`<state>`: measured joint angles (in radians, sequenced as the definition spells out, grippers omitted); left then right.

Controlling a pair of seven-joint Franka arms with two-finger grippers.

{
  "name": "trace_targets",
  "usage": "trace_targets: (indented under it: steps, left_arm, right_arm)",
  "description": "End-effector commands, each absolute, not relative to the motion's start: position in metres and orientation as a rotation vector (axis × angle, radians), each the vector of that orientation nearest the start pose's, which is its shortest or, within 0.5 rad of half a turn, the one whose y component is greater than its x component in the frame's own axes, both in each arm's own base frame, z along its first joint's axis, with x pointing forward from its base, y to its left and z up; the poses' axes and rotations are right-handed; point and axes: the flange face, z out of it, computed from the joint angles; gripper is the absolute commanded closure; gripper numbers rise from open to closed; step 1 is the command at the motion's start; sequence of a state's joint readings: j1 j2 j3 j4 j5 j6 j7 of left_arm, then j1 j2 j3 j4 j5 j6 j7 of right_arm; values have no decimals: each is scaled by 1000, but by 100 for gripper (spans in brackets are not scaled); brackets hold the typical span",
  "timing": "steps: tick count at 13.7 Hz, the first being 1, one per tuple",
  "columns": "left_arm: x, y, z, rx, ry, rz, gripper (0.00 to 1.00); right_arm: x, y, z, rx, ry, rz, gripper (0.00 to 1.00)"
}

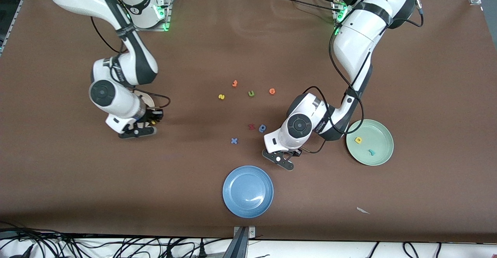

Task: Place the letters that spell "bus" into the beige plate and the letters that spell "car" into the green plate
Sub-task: 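Drop the yellow u on the white plate while the left gripper grasps cyan c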

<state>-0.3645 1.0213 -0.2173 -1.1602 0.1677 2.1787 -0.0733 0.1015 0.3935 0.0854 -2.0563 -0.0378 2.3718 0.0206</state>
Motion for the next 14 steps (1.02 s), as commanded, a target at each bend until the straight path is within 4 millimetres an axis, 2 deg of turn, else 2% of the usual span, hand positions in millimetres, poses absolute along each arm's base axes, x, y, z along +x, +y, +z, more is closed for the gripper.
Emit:
trace_targets:
  steps: [1, 2, 3, 5, 6, 7, 8, 10, 12, 13, 14]
  left_arm:
    - [666, -378, 178, -3106, 798, -27, 75]
    - [665, -379, 178, -3103, 807, -27, 77]
    - [665, -379, 177, -3101, 808, -26, 81]
    - [665, -378, 176, -3098, 811, -24, 93]
    - [666, -377, 178, -3096, 813, -30, 95]
    - [668, -376, 184, -3095, 809, -41, 95]
    - [672, -371, 192, -3095, 795, -45, 95]
    - [677, -361, 213, -3089, 774, -29, 95]
    - [687, -331, 227, -3077, 749, 32, 94]
    - [694, -312, 232, -3060, 793, 58, 94]
    - [700, -287, 230, -3041, 833, 113, 94]
  right_arm:
    - [541, 66, 225, -3117, -383, 114, 77]
    - [535, 54, 222, -3119, -360, 136, 75]
    - [530, 49, 218, -3119, -349, 160, 61]
    - [526, 43, 215, -3119, -302, 206, 18]
    - [525, 42, 215, -3118, -283, 237, 1]
    - [526, 44, 223, -3125, -245, 233, 1]
    - [526, 55, 227, -3136, -181, 228, 1]
    - [528, 103, 233, -3149, -64, 190, 1]
    - [529, 159, 236, -3156, 46, 153, 1]
    - [530, 187, 234, -3154, 105, 142, 1]
    - [528, 218, 232, -3140, 156, 137, 1]
